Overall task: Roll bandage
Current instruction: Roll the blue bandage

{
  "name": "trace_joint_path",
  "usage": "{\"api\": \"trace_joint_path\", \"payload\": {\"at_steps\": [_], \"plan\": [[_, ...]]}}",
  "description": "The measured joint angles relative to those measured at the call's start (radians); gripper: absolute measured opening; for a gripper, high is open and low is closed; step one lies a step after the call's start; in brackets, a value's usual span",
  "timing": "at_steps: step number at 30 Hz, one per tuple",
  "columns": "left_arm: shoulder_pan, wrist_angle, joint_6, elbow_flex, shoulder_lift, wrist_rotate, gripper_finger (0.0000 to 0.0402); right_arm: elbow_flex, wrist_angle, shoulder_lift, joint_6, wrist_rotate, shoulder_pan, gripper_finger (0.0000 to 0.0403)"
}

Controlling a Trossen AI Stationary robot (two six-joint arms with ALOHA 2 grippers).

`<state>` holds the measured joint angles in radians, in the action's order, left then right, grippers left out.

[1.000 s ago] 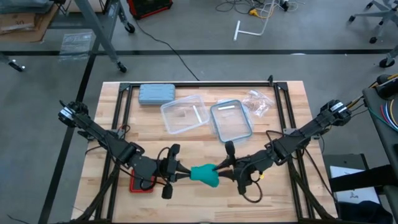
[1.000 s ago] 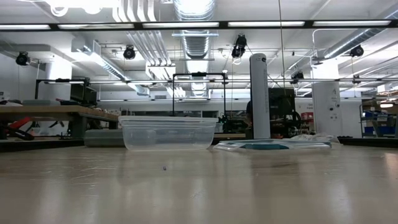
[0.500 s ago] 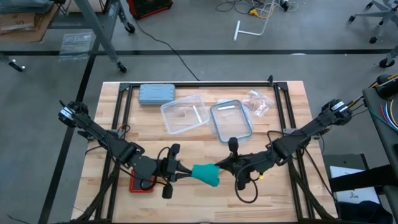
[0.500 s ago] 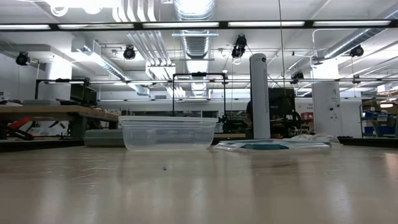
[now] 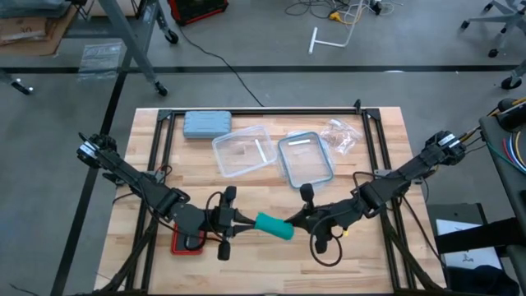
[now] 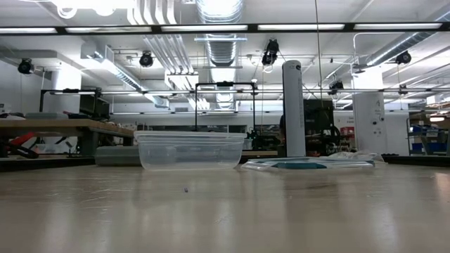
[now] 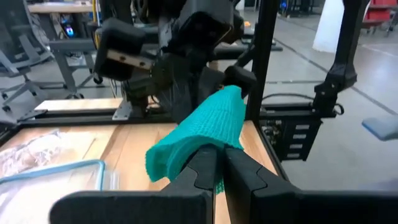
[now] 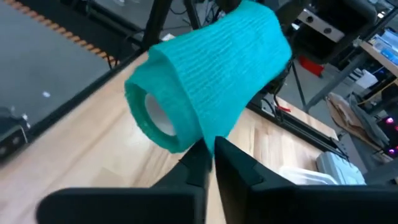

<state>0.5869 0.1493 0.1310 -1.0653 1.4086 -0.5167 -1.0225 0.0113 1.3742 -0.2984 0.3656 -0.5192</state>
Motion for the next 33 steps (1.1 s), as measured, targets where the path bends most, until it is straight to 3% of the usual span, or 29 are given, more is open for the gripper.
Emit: {"api": "trace_joint_path", "payload": {"at_steps": [4,16,28,33], "plan": [[0.0,0.049,-0.021,0.0,0.0,-0.008,0.0004,0.0,0.011,-0.002,0.033,0.001,0.016,0.0063],[-0.001,0.103,-0.061,0.0,-0.011,-0.23,0.0004,0.0,-0.006,-0.03,0.076,0.008,0.022,0.0172],[-0.008,0.171,-0.021,0.0,-0.069,-0.358,0.0004,-0.001,-0.198,-0.149,0.06,0.227,0.025,0.019],[-0.009,0.022,-0.037,0.0,-0.069,-0.364,0.0004,0.003,-0.251,-0.147,0.018,0.297,0.025,0.019]]}}
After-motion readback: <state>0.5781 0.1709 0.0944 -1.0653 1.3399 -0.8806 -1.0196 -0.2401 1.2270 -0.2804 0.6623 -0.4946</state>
